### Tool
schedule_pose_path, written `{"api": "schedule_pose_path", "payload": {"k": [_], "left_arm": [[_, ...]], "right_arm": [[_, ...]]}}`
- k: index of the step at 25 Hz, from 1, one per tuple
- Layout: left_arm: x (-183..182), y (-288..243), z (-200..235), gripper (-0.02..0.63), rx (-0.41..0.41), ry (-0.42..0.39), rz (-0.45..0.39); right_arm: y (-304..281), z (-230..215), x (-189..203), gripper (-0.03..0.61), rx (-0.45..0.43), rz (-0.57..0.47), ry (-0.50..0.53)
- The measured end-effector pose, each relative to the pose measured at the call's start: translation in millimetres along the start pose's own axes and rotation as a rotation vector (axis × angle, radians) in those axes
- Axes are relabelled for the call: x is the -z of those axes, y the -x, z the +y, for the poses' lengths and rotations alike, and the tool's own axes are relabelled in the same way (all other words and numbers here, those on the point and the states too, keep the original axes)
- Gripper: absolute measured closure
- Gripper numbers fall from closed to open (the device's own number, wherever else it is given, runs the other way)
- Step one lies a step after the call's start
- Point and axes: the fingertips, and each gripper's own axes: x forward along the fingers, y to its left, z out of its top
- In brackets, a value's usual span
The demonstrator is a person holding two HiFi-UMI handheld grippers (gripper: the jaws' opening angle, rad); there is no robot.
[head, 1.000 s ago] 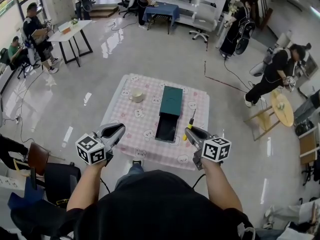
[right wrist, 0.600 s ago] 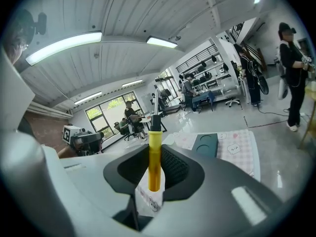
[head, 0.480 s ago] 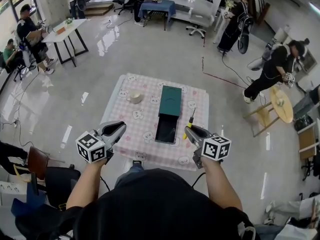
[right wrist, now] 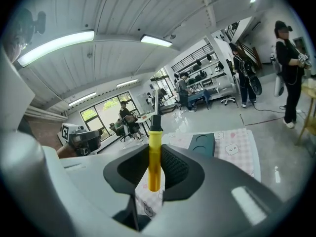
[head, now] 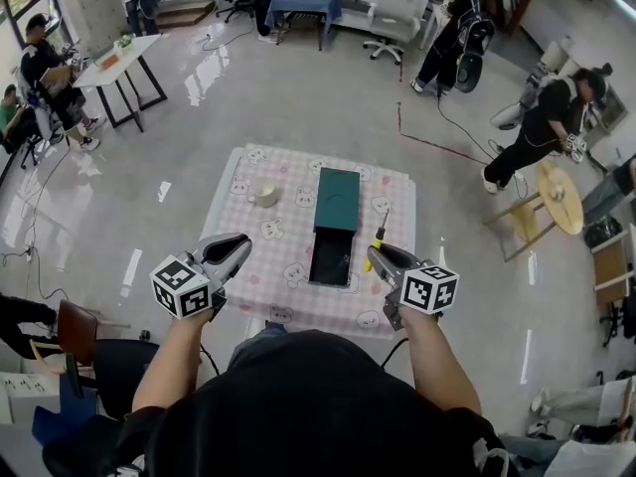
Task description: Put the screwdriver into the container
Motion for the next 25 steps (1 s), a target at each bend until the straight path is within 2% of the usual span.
{"api": "schedule_pose_path", "payload": {"k": [9,15,25], "left_arm": [[-7.7,-27.6,23.9,0.589,0.030,0.001,0.015],[-8.1,-39.9,34.9,0.595,0.050,-0.016,0.024],[-10.9,-62.4,62.1,0.598,0.066,0.001,0.035]], "right_arm": [[-22.1,-30.6,0.3,0.474,0.039,0.031,-0.033],[-32.9,-39.4,6.4,0.474,0.060,0.045,-0.049],[-54.7,-55.7,2.6,0.474,0.081,0.076,-0.070]]}}
